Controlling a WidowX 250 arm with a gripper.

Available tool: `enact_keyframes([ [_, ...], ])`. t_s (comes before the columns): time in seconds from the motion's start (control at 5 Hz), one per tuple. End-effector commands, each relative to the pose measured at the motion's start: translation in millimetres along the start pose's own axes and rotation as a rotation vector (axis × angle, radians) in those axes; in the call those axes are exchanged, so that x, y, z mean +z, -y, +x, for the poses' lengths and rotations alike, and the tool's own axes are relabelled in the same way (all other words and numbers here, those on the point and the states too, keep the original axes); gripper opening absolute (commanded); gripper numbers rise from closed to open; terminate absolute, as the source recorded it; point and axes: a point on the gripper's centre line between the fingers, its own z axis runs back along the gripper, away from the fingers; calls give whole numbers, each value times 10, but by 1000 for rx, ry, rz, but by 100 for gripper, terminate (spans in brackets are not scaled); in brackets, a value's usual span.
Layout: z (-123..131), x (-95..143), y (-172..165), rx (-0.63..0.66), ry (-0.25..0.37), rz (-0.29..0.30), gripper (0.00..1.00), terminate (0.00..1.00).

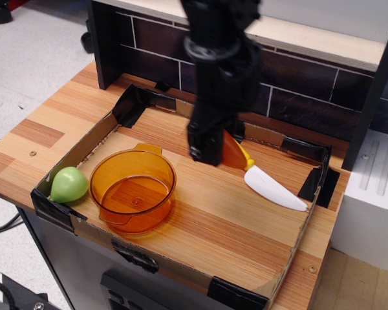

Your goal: Take carrot out of pot

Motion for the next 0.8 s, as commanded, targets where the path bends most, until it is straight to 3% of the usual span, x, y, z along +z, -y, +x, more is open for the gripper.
enact_keyframes([
  [0.0,92,-288,-126,-55,-53,-8,0,0],
  [0.4,115,-528,-83,-74,-79,-23,0,0],
  [0.6,102,-555,-76,-72,-92,-19,100,0],
])
